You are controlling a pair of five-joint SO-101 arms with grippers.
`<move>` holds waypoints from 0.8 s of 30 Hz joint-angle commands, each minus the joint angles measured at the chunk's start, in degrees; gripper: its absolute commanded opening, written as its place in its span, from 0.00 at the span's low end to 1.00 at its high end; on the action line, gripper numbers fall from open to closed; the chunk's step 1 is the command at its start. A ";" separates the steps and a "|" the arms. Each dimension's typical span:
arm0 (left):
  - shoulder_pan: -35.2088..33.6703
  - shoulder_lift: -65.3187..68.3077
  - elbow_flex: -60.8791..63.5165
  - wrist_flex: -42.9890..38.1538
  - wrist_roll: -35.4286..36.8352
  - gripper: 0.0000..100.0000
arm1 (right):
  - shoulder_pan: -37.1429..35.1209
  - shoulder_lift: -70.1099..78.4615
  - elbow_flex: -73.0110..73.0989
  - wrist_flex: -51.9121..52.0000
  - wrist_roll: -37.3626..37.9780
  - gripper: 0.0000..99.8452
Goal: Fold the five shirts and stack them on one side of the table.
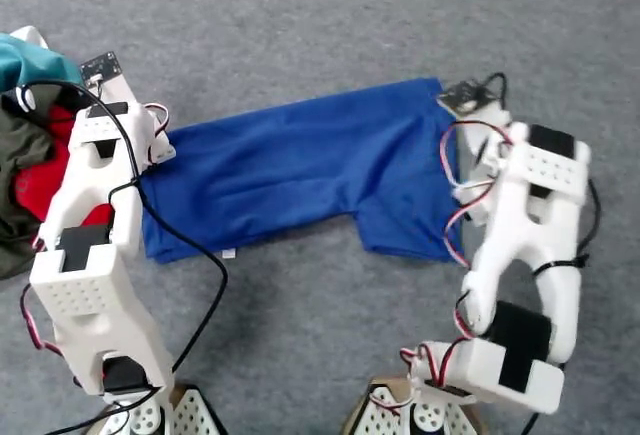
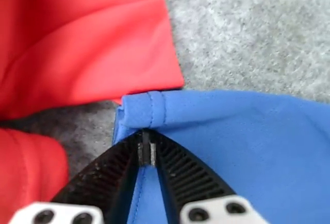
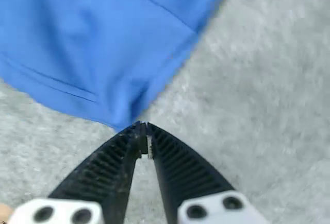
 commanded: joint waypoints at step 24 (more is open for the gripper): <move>1.32 -0.04 -1.93 -0.35 -0.70 0.02 | 5.93 10.77 3.38 -10.90 -0.35 0.00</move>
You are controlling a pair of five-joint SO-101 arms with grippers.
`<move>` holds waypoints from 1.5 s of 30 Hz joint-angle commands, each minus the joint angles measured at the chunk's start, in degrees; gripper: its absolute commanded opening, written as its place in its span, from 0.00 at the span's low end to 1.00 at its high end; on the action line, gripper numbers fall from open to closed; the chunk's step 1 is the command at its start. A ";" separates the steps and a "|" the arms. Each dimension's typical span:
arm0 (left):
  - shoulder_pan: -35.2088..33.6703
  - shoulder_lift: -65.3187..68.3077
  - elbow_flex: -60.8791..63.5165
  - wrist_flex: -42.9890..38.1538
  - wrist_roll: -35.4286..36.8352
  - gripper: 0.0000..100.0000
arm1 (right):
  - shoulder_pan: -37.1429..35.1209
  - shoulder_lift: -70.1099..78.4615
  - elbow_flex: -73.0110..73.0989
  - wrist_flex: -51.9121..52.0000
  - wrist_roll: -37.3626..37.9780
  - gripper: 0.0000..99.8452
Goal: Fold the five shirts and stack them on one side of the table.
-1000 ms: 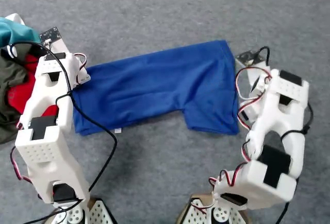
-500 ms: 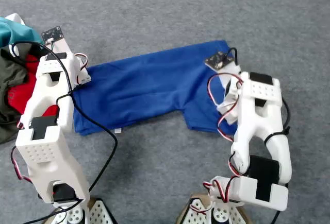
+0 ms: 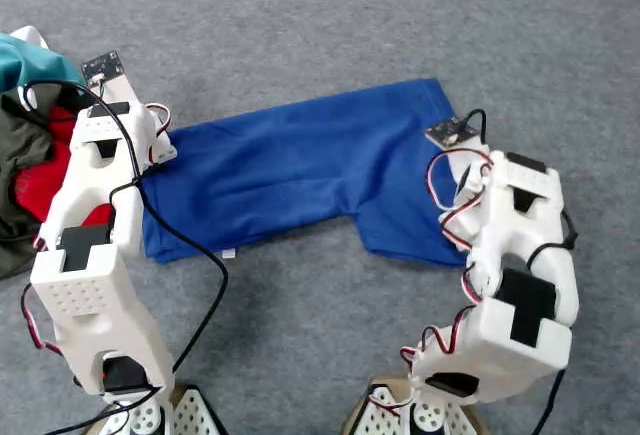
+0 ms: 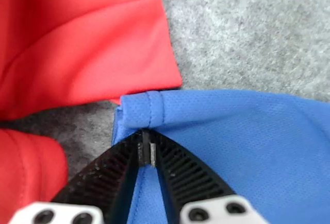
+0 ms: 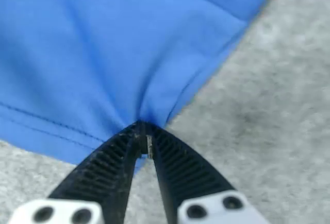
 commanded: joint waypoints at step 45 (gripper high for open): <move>2.11 -0.04 -1.76 -0.26 -3.52 0.02 | -15.87 -33.19 25.27 -2.73 33.67 0.19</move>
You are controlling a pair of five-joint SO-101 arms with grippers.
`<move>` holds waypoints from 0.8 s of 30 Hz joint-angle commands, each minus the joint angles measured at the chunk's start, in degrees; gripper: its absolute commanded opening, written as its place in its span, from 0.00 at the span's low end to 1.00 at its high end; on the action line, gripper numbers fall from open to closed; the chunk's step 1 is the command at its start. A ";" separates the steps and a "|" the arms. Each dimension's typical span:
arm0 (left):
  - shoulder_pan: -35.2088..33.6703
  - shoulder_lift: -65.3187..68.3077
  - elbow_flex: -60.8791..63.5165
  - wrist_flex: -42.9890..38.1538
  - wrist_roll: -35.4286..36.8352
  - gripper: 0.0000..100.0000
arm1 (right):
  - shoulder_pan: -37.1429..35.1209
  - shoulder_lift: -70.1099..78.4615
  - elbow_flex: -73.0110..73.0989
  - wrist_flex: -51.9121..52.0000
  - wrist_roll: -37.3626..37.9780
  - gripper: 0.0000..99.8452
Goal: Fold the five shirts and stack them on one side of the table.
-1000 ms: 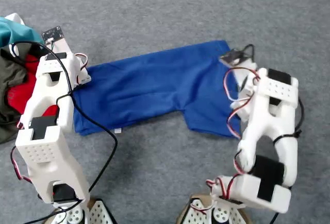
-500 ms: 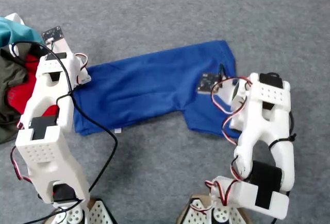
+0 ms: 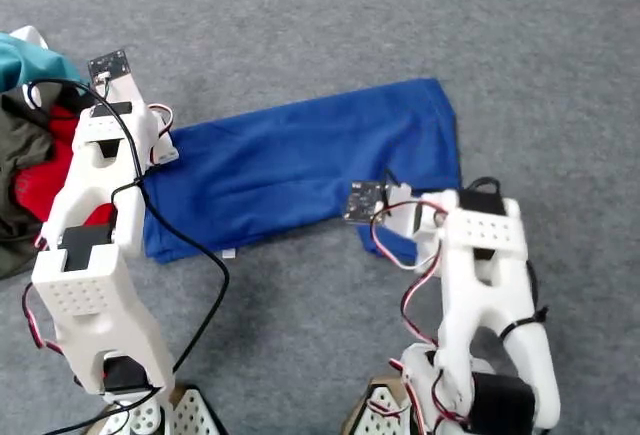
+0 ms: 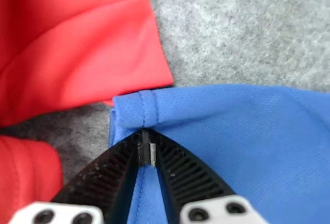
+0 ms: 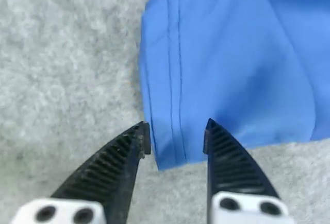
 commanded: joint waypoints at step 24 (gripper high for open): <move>1.58 -0.04 -1.85 -0.26 -0.70 0.02 | -0.13 22.37 -10.07 -5.54 -2.81 0.19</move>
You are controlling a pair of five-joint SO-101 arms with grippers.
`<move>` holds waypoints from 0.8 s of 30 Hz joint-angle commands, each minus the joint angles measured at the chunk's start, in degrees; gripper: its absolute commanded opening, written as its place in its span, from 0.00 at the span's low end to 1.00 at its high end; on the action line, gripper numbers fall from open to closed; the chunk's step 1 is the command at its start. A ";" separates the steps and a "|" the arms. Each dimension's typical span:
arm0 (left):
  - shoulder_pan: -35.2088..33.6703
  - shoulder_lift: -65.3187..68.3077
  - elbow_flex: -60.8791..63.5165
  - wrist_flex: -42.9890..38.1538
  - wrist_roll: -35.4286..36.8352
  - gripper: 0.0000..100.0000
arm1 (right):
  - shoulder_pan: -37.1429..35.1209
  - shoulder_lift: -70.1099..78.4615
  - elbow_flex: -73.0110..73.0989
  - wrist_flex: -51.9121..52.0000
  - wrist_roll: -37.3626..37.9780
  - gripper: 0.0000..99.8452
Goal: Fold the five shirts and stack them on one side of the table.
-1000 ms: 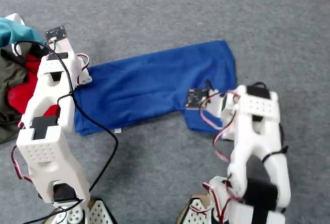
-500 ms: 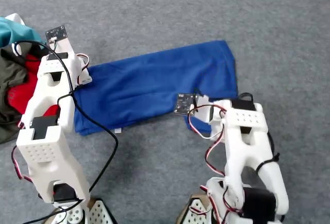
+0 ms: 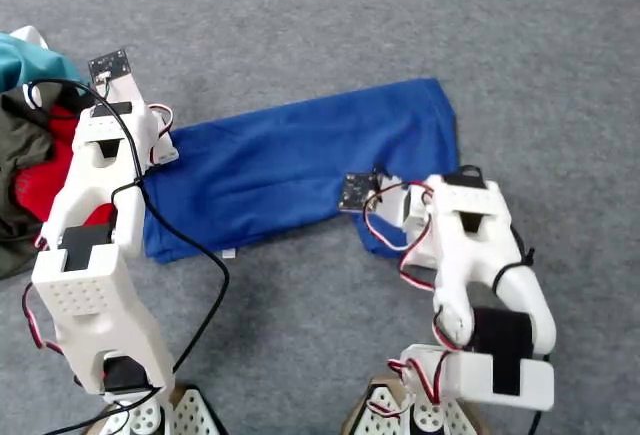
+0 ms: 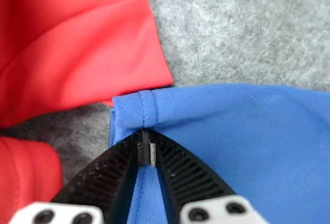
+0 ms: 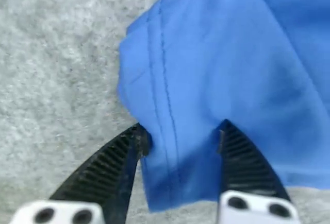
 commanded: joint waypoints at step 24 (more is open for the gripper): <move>1.58 -0.04 -2.02 -0.26 -0.53 0.02 | 0.31 3.47 -29.93 13.27 0.00 0.00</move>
